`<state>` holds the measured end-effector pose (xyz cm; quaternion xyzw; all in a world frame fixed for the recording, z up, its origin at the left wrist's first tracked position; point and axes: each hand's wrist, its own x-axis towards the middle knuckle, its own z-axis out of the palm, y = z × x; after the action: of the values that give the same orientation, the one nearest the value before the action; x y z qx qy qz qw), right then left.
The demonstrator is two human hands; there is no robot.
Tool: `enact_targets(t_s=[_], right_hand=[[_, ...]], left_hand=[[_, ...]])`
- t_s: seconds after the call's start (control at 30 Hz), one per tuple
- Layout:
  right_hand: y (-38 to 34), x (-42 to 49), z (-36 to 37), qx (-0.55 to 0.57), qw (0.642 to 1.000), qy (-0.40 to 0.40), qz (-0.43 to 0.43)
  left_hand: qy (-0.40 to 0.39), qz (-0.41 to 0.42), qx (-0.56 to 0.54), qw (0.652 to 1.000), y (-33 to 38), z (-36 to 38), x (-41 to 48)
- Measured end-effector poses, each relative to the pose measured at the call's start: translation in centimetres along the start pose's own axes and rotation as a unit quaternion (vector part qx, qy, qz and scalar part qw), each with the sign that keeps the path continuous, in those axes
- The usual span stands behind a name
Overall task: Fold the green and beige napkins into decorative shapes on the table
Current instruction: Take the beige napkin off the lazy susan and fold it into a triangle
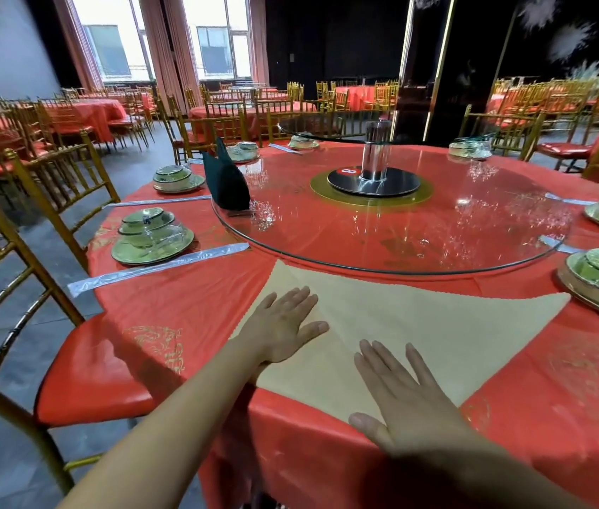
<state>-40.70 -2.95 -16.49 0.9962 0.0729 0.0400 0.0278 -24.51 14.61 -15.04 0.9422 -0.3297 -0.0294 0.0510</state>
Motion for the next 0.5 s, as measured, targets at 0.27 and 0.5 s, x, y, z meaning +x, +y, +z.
enact_targets(t_s=[0.27, 0.5], right_hand=[[3.0, -0.7, -3.6, 0.065, 0.997, 0.023, 0.032], [-1.3, 1.0, -3.3, 0.085, 0.993, -0.012, -0.083]], left_hand=[[-0.002, 0.003, -0.001, 1.0, 0.1, -0.2, -0.1], [-0.008, -0.004, 0.003, 1.0, 0.1, -0.2, -0.1]])
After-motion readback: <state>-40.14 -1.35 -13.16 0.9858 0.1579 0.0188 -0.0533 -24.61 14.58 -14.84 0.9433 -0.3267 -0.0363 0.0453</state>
